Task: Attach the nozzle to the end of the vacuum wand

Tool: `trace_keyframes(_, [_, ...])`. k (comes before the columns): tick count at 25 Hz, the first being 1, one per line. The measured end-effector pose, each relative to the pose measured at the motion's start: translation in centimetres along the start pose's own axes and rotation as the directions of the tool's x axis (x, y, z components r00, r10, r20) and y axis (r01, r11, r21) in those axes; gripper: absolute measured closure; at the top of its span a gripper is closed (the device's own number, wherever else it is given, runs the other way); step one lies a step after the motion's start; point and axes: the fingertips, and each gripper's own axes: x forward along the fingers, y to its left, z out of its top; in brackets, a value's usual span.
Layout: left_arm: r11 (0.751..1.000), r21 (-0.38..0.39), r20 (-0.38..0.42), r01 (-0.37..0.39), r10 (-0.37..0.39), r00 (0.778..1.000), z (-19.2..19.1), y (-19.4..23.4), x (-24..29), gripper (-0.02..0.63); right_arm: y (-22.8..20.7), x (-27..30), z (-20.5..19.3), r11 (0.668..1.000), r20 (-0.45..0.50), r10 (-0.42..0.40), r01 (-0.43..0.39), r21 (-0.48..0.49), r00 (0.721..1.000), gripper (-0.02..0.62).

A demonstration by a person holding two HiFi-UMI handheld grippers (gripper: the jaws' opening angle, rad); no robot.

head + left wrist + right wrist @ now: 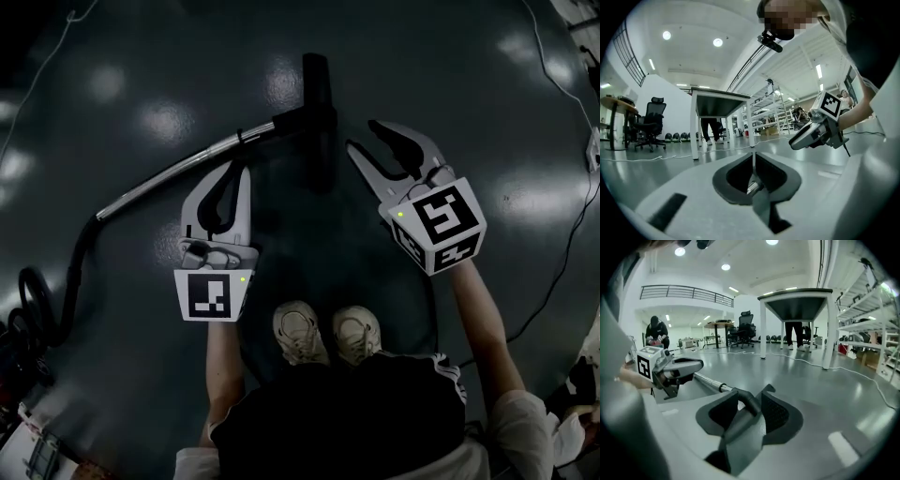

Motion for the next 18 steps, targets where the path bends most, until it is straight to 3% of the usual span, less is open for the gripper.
trace_keyframes(3, [1.000,0.000,-0.007,0.023,-0.023,1.000,-0.7,-0.9,0.2,0.586,0.0,-0.4,-1.1,1.000,-0.009,0.011,-0.011,-0.007,1.000,0.440])
trace_keyframes(7, [0.994,-0.111,0.022,0.006,-0.004,1.000,-0.7,-0.8,0.6,0.586,-0.7,-0.8,-0.7,1.000,0.012,-0.013,0.012,0.027,1.000,0.450])
trace_keyframes(10, [0.989,-0.147,0.030,-0.011,0.016,0.999,-0.8,-0.5,0.7,0.589,-1.2,-0.7,-0.4,0.997,0.033,-0.038,0.036,0.071,0.999,0.468])
trace_keyframes(14, [0.986,-0.161,0.037,-0.037,0.043,0.998,-1.1,-0.3,1.0,0.604,-1.9,-0.8,0.0,0.989,0.076,-0.107,0.098,0.113,0.991,0.588])
trace_keyframes(18, [0.985,-0.168,0.041,-0.048,0.056,0.998,-1.9,0.2,1.8,0.604,-2.6,-0.1,0.1,0.981,0.109,-0.145,0.129,0.146,0.983,0.588])
